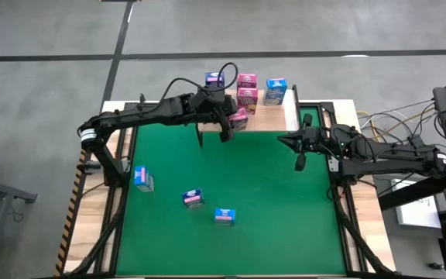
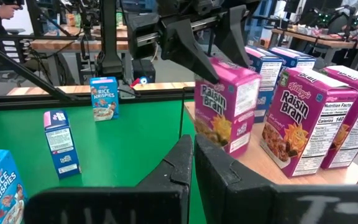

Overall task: Stack cereal on shelf
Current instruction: Put the pink cereal on the shelf aligned with the other pink cereal boxes

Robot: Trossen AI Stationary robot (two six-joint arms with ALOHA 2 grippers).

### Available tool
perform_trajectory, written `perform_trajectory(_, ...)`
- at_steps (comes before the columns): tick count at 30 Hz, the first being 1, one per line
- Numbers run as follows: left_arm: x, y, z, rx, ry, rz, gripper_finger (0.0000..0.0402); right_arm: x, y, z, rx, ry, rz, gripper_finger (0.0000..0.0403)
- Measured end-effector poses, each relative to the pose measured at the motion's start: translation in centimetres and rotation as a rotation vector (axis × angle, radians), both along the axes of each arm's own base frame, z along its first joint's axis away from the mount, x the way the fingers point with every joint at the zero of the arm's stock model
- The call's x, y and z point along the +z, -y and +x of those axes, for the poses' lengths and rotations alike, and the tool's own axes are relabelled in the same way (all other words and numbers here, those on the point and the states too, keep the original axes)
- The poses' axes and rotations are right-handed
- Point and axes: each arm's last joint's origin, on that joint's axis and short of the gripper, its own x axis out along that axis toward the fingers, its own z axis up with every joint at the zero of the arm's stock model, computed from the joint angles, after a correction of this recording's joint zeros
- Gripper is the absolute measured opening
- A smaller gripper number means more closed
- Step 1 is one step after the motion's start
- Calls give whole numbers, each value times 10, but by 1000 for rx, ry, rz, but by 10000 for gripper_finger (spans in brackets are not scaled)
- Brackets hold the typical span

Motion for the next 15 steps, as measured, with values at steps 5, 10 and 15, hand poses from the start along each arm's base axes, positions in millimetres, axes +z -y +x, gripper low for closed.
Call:
perform_trajectory(5,0,-1,0,4,1,7,208,0,0,0,0,0,0,9)
perform_trajectory(10,0,-3,-1,7,-3,19,208,0,0,0,0,0,0,9)
perform_trajectory(15,2,-10,-2,12,2,64,206,0,0,0,0,0,0,9)
